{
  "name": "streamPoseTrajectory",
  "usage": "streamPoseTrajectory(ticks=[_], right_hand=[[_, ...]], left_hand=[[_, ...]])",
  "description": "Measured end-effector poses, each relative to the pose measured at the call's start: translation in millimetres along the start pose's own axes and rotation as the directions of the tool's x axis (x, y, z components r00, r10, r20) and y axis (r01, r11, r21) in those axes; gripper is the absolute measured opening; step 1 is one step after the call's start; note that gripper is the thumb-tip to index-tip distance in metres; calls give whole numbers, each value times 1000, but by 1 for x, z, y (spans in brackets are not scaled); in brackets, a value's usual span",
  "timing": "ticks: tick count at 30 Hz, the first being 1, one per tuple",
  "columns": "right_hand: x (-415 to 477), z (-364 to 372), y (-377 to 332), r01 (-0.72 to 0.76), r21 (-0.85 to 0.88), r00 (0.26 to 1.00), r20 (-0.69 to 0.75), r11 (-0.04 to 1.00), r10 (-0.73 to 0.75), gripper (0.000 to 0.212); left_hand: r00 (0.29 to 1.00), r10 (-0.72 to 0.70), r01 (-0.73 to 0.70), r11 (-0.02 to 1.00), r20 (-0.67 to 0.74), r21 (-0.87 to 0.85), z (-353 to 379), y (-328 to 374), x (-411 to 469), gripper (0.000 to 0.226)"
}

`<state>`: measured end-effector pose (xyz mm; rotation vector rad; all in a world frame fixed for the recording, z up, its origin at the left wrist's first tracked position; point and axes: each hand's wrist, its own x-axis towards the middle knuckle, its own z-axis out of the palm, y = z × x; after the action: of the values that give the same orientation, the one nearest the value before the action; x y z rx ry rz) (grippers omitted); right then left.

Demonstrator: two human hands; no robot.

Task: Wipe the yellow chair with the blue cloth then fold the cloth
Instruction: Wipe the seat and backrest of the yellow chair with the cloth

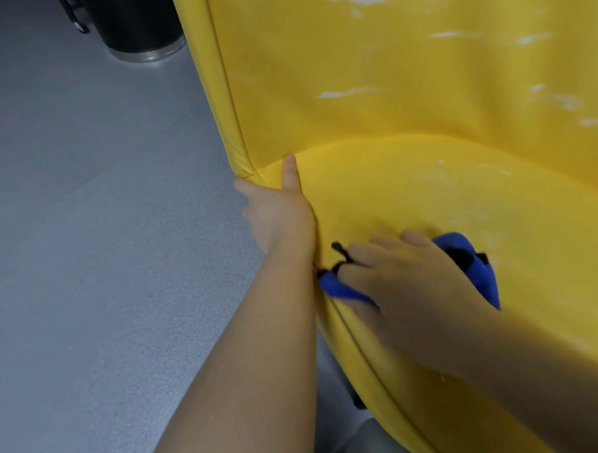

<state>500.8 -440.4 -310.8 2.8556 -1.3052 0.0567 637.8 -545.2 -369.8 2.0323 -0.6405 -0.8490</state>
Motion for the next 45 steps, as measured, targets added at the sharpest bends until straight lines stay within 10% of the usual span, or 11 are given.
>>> streamPoseTrajectory(ticks=[14, 25, 34, 45], right_hand=[[92, 8, 73, -364, -73, 926, -137, 928, 352, 22], [-39, -3, -23, 48, 118, 993, 100, 992, -60, 7], [38, 14, 14, -18, -47, 986, -167, 999, 10, 14], [-50, -7, -19, 16, 70, 999, 46, 997, -19, 10]], left_hand=[[1000, 21, -21, 1000, -18, 21, 0, -3, -1, 69], [999, 19, -17, 997, -26, 73, -1, -3, -1, 76], [998, 55, -52, 994, -27, 100, 0, -3, 2, 66], [998, 68, -67, 992, -8, 102, -3, -3, -2, 80]])
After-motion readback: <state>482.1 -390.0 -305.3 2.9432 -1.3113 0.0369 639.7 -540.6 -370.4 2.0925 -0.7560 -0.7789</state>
